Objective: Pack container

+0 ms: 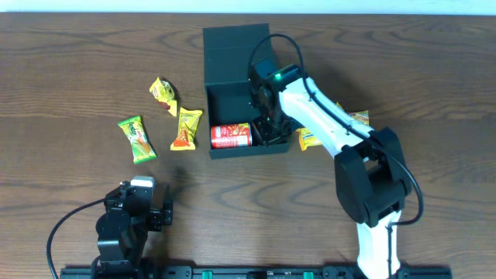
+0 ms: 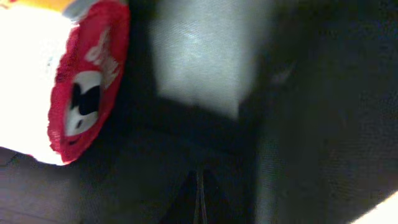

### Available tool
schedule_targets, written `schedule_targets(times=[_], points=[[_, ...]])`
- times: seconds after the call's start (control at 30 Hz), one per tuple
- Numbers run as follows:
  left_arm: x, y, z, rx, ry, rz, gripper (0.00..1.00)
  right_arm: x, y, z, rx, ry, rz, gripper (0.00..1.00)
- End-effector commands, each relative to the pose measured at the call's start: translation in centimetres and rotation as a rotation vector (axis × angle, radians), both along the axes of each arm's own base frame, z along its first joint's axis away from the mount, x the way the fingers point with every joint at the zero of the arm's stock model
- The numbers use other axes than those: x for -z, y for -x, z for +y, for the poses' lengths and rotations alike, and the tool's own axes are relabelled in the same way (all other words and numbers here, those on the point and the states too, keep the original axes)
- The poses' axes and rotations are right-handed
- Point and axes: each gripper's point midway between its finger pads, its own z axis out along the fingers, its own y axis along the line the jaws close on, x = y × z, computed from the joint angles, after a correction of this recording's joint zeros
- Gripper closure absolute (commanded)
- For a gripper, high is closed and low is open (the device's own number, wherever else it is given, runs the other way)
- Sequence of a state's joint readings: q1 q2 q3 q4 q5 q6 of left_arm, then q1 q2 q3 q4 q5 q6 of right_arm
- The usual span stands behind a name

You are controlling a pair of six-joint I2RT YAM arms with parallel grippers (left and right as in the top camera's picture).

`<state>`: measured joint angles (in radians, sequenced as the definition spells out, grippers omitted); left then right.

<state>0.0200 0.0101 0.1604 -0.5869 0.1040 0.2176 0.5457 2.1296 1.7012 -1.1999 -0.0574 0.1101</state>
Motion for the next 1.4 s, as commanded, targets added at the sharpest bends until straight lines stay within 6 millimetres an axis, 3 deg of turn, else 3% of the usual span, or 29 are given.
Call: schedule_targets(times=[0.0,0.8,1.07,1.17,1.3,1.37], points=[[0.2,0.0,0.2,-0.007,-0.005,0.000,0.05,-0.5,0.8,0.5,-0.009,-0.002,0.009,0.98],[0.2,0.0,0.2,-0.007,-0.005,0.000,0.05,-0.6,2.4,0.6,0.023,-0.001,0.074,0.98],[0.2,0.0,0.2,-0.007,-0.005,0.000,0.05,-1.0,1.8,1.0,0.028,-0.021,0.046,0.98],[0.2,0.0,0.2,-0.007,-0.005,0.000,0.05,-3.4,1.0,1.5,0.026,-0.060,-0.014,0.98],[0.2,0.0,0.2,-0.007,-0.005,0.000,0.05,-10.6,-0.5,1.9,0.029,-0.165,-0.195,0.99],[0.2,0.0,0.2,-0.007,-0.005,0.000,0.05,-14.6,-1.4,0.4,0.054,-0.173,-0.333,0.98]])
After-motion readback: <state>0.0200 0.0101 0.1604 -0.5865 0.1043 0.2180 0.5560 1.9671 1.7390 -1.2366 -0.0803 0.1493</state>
